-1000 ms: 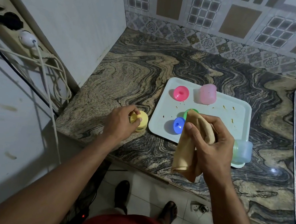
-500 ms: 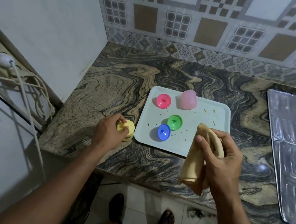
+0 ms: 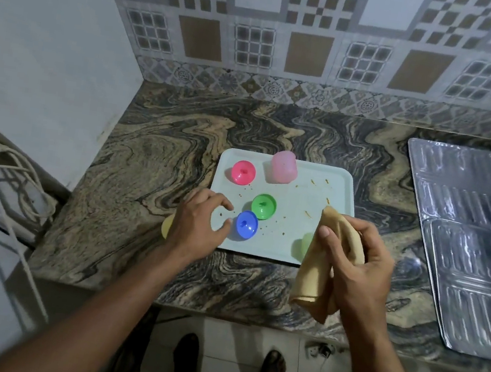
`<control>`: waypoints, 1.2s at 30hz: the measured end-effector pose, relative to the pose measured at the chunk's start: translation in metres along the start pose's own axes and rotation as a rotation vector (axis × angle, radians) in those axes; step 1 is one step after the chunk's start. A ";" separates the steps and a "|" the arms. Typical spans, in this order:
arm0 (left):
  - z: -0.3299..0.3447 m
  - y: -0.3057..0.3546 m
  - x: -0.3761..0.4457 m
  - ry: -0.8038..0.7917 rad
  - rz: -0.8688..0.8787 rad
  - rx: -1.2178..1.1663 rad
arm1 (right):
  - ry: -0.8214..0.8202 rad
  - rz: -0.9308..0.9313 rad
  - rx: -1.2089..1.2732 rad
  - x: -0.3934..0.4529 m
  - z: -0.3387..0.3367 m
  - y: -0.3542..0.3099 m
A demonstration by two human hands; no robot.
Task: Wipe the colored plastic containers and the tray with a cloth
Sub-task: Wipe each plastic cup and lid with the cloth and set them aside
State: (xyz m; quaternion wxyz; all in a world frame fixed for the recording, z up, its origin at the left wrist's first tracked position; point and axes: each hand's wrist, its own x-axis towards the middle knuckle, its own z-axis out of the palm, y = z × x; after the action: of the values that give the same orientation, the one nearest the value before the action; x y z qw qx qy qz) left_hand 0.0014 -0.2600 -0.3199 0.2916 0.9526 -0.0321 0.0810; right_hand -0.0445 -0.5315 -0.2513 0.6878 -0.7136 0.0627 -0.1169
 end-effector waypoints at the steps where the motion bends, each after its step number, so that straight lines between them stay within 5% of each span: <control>1: 0.008 0.011 0.001 -0.045 0.038 -0.026 | 0.051 -0.008 0.003 0.002 -0.007 0.001; 9: 0.072 0.083 0.011 -0.374 0.300 -0.095 | 0.383 0.029 0.022 -0.007 -0.076 0.013; 21: 0.094 0.143 0.081 -0.765 0.631 0.418 | 0.463 0.074 -0.008 -0.037 -0.105 0.015; 36: 0.091 0.105 0.080 -0.690 0.624 0.293 | 0.399 0.117 -0.038 -0.033 -0.092 0.022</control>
State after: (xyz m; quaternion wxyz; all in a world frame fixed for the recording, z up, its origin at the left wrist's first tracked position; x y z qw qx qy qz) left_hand 0.0810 -0.3988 -0.3231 0.0886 0.8997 -0.3994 -0.1523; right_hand -0.0978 -0.6131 -0.2735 0.6538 -0.6843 0.2414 -0.2146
